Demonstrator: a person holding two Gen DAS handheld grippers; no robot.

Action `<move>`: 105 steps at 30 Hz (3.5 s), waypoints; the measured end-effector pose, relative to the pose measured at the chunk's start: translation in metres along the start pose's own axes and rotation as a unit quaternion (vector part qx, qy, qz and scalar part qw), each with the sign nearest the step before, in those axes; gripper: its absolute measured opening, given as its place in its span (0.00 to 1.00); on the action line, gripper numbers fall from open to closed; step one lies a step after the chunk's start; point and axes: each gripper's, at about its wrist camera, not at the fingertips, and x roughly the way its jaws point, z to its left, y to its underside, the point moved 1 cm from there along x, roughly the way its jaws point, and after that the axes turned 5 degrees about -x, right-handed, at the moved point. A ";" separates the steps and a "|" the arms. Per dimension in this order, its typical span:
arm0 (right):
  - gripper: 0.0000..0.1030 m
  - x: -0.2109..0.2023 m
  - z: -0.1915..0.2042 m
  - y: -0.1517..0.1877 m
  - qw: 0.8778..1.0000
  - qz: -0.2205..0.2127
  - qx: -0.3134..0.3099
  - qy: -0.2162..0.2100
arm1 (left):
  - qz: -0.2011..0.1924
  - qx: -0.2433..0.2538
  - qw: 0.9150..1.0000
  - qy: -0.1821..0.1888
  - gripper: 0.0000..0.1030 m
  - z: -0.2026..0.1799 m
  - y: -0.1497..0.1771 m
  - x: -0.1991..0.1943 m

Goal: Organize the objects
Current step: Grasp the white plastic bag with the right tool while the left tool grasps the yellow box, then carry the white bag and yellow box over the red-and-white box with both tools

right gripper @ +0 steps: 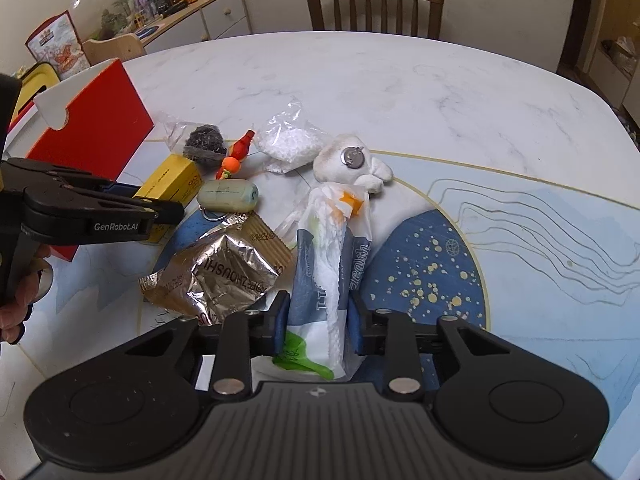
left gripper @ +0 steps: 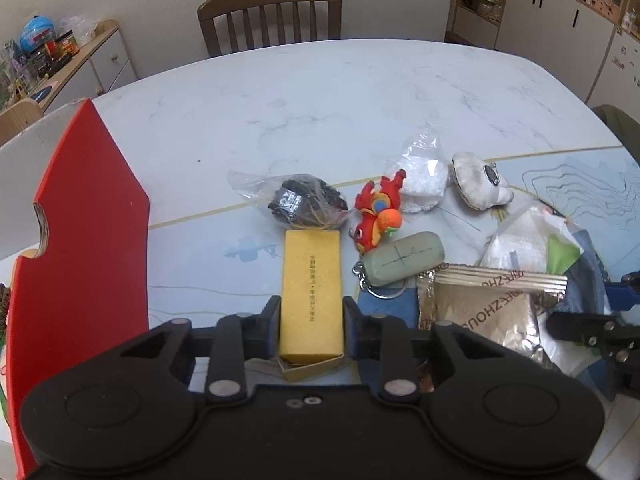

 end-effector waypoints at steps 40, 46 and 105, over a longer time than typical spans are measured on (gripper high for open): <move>0.24 -0.106 0.058 -0.016 0.998 -0.062 0.027 -0.010 | -0.051 -0.040 0.996 0.060 0.27 0.032 0.017 -0.125; 0.24 -0.111 0.087 -0.030 0.997 -0.068 0.017 -0.015 | -0.059 -0.048 0.995 0.060 0.27 0.054 0.016 -0.140; 0.25 0.044 0.302 -0.136 0.994 0.013 -0.104 0.003 | -0.013 -0.100 0.994 -0.051 0.27 0.303 -0.001 -0.068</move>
